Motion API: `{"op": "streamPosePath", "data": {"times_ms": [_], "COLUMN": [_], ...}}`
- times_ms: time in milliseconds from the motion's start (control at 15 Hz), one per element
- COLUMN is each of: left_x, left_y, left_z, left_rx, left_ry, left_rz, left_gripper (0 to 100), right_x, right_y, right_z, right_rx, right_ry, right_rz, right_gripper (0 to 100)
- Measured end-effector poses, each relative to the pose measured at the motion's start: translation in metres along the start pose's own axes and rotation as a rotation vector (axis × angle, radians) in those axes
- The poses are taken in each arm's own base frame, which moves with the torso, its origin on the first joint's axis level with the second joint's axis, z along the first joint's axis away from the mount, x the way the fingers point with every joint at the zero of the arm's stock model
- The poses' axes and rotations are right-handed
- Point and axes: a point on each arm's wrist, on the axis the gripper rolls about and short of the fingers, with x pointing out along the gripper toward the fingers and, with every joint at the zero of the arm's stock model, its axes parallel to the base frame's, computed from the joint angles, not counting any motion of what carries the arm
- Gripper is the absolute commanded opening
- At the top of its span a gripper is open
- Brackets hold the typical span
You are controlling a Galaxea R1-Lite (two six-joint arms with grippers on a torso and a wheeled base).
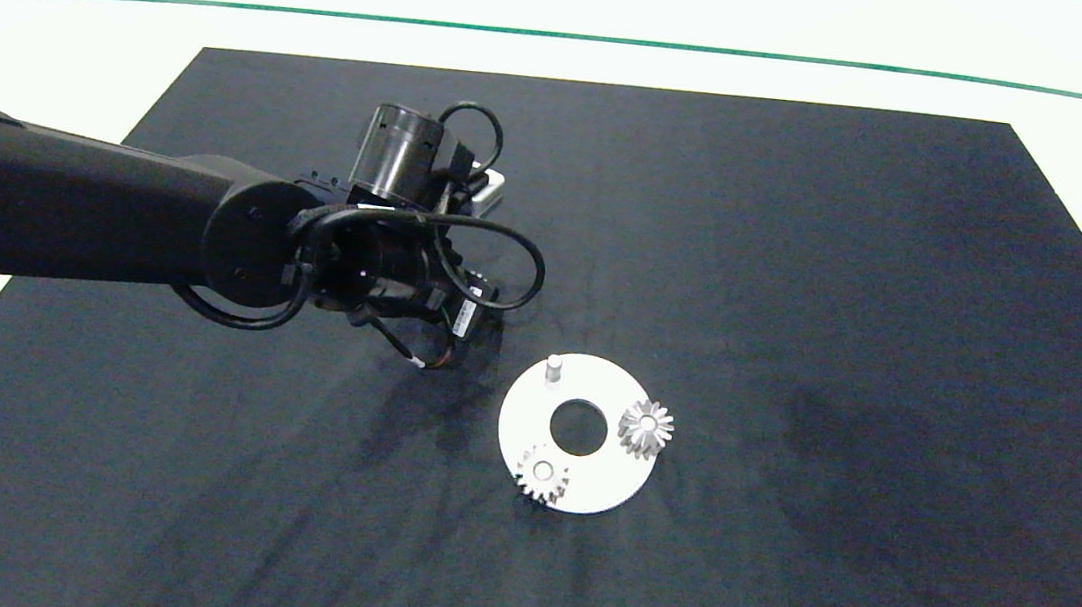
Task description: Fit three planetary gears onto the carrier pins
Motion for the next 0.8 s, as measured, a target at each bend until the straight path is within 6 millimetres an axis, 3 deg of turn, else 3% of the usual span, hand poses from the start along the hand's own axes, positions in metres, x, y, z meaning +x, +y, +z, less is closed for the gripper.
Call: {"op": "streamPosePath", "data": {"times_ms": [800], "left_x": [-0.0011], "left_y": [-0.0072], "left_z": [0.0028], "left_rx": [0.011], "left_ry": [-0.009], "left_rz": [-0.015], "left_gripper": [50], "right_x": [0.0015], "right_y": [0.0006], "right_z": [-0.0007], "right_rx": [-0.002], "right_ry": [0.006], "right_rz": [0.003], "right_gripper": [100]}}
